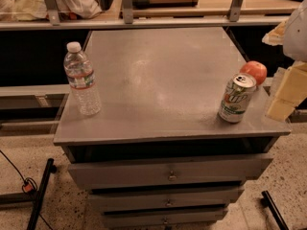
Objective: Move 7up can near water bottle
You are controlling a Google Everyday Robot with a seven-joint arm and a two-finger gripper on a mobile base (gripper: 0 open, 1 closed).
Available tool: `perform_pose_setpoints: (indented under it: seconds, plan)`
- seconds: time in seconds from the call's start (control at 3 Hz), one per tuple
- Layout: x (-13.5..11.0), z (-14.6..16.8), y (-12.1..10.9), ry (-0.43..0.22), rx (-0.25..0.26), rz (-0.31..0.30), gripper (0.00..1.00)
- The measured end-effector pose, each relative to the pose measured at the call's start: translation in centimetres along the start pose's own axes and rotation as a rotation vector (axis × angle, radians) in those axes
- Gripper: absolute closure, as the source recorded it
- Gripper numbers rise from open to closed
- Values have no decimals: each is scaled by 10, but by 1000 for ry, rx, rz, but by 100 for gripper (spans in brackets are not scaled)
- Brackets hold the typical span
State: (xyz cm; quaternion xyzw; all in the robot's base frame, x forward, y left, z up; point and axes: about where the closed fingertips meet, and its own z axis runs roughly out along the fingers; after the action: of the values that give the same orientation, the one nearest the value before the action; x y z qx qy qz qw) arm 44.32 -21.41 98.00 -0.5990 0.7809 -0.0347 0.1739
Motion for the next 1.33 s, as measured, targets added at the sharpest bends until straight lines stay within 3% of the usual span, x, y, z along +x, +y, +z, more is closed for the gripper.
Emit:
perform_pose_setpoints:
  seconds: [1.0, 1.33]
  plan:
    - [1, 42, -21, -60, -47, 72, 0]
    - [8, 62, -26, -114, -70, 112, 0]
